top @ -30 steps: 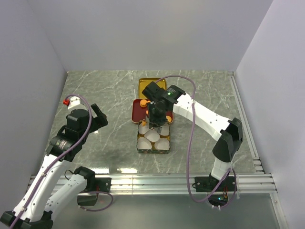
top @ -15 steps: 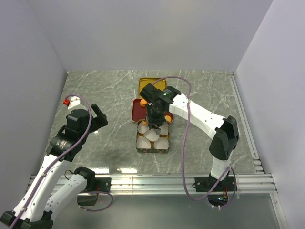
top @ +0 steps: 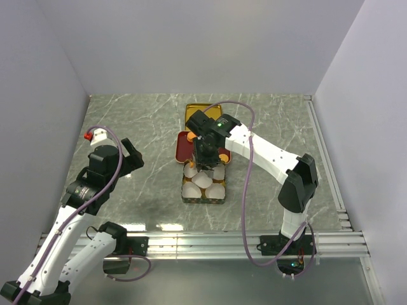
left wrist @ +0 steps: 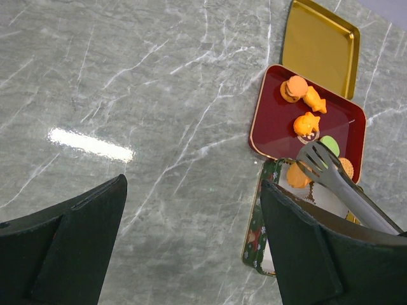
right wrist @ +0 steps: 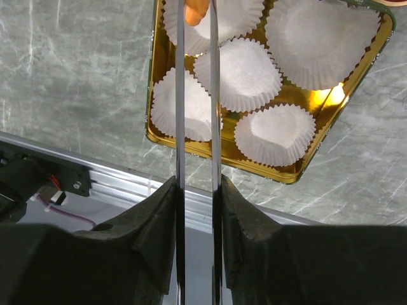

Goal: Pack the cookies

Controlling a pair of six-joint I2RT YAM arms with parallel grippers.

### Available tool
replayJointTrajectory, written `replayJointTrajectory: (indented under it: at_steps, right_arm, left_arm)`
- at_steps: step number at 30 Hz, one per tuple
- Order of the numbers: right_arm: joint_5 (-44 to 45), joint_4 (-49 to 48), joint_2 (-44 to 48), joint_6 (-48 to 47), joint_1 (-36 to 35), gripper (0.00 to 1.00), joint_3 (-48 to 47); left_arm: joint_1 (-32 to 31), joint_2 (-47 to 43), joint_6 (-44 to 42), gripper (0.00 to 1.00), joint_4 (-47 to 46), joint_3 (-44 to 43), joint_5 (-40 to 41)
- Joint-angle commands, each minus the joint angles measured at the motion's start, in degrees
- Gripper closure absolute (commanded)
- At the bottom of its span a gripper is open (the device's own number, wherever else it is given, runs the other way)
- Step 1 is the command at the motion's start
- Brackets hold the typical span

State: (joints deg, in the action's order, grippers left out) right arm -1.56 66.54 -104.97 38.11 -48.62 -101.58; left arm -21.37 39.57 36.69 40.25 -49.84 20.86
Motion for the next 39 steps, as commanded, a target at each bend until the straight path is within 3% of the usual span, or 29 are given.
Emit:
replayJointTrajectory:
  at_steps: [1,6,29,39]
  right_arm:
    - [1.5,-1.1,1.3,0.7,-0.3,0.62,-1.6]
    - [1.5,-1.0,1.7,0.9,-0.4,0.58,-1.7]
    - [7.4,6.5,2.7,0.4,-0.1,0.57,-11.1]
    - [9.6,8.5,2.8,-3.6,5.6,0.54,-9.8]
  left_arm:
    - [-0.2,-0.6,0.1,0.09,-0.6,0.1,0.5]
    - [-0.2,-0.6,0.1,0.09,-0.6,0.1,0.5]
    - [-0.2,-0.3,-0.2,0.11,-0.9,0.1,-0.2]
    - [-0.2,-0.5,0.0,0.1,-0.8,0.1,0.1]
